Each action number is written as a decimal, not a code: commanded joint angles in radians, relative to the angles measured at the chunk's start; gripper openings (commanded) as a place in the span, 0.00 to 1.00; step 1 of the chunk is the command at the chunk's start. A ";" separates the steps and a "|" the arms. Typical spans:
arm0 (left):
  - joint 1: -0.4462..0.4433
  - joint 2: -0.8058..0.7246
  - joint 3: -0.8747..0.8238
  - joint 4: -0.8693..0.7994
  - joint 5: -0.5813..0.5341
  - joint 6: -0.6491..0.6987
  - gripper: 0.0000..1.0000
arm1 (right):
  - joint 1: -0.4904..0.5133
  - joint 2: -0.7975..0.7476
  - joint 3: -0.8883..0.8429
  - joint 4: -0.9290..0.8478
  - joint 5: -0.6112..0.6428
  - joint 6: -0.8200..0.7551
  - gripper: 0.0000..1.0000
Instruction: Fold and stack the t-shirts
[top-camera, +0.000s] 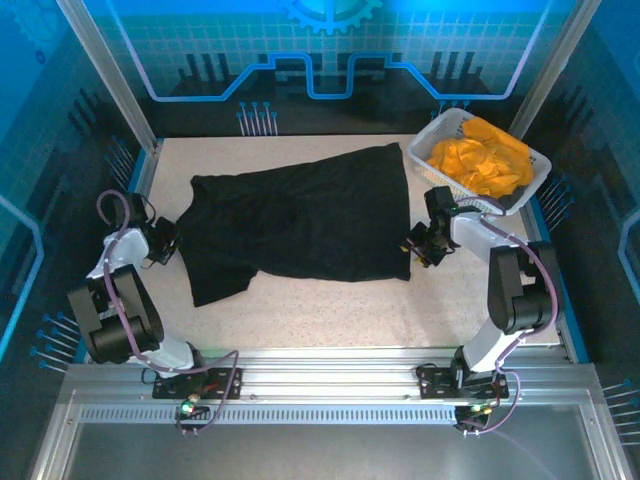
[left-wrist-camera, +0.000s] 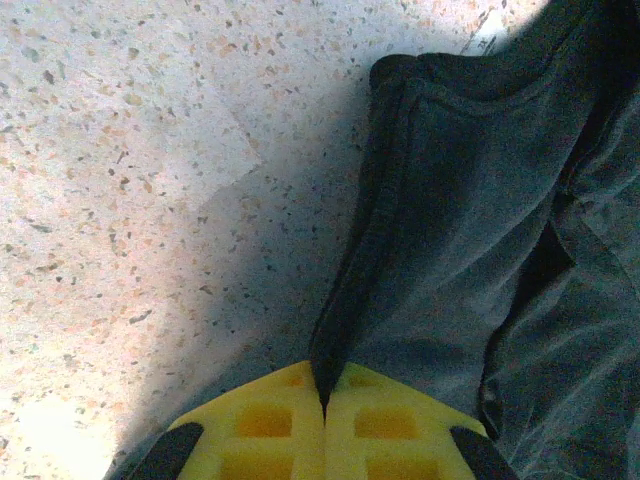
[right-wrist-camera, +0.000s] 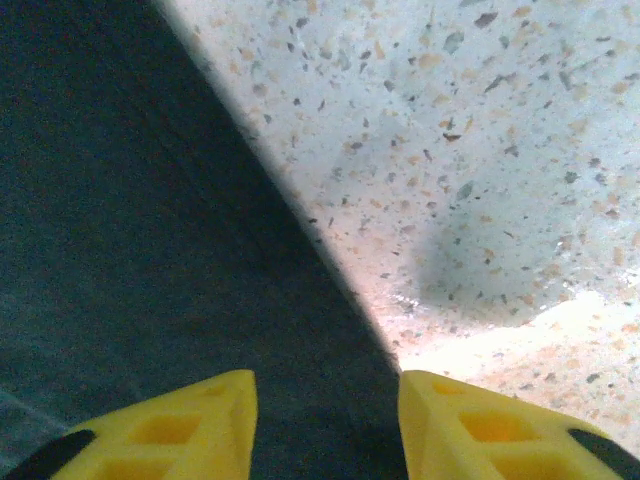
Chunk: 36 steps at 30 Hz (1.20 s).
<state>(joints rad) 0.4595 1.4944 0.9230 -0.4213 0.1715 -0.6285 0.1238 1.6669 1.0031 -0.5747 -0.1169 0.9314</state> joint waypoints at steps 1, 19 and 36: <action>0.013 -0.038 -0.003 -0.045 -0.018 0.009 0.00 | 0.013 -0.023 -0.042 -0.019 -0.047 -0.043 0.47; 0.012 -0.055 -0.024 -0.038 0.005 0.007 0.00 | 0.041 -0.004 -0.007 -0.064 -0.044 -0.080 0.13; 0.013 -0.062 -0.022 -0.055 0.005 0.007 0.00 | 0.008 0.080 0.167 -0.242 0.049 -0.240 0.00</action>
<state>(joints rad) 0.4610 1.4647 0.9058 -0.4522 0.1722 -0.6285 0.1421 1.6863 1.1339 -0.7746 -0.0521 0.7399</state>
